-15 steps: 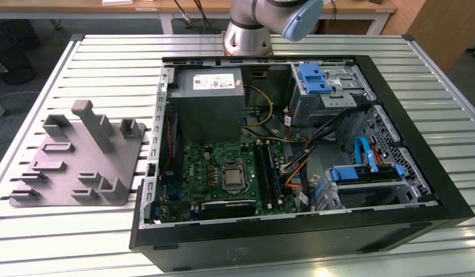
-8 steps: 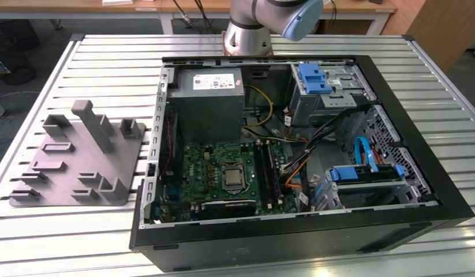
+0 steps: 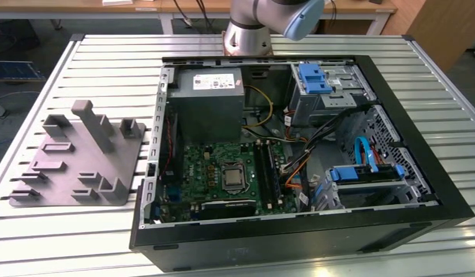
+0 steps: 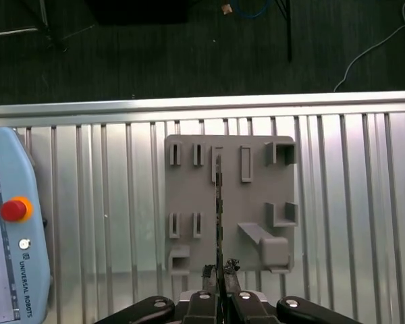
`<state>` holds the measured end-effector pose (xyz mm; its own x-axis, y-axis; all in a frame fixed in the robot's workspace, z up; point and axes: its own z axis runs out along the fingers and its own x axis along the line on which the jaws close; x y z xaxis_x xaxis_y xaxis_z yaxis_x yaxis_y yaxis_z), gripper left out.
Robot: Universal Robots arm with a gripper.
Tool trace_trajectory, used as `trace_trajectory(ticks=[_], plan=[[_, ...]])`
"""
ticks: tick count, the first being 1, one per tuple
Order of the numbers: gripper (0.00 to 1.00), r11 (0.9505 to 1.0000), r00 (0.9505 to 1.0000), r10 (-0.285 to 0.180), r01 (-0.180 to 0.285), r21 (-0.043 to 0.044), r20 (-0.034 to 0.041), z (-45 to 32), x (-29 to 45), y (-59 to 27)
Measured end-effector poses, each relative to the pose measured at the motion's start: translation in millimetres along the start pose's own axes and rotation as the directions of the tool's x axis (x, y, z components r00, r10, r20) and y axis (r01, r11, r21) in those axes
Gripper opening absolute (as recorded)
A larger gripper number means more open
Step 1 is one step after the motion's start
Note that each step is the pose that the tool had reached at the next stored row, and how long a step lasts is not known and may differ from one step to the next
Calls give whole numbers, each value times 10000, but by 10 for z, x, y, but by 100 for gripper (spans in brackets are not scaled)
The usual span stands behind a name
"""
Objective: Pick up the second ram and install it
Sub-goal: 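Pick up the second ram and move it above second insertion slot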
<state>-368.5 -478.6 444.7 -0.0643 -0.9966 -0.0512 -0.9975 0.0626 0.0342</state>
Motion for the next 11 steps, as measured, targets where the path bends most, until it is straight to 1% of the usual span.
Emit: trace_trajectory(ticks=[11], plan=[[14, 10000, 10000, 0, 0, 1, 1, 186, -22, -508]])
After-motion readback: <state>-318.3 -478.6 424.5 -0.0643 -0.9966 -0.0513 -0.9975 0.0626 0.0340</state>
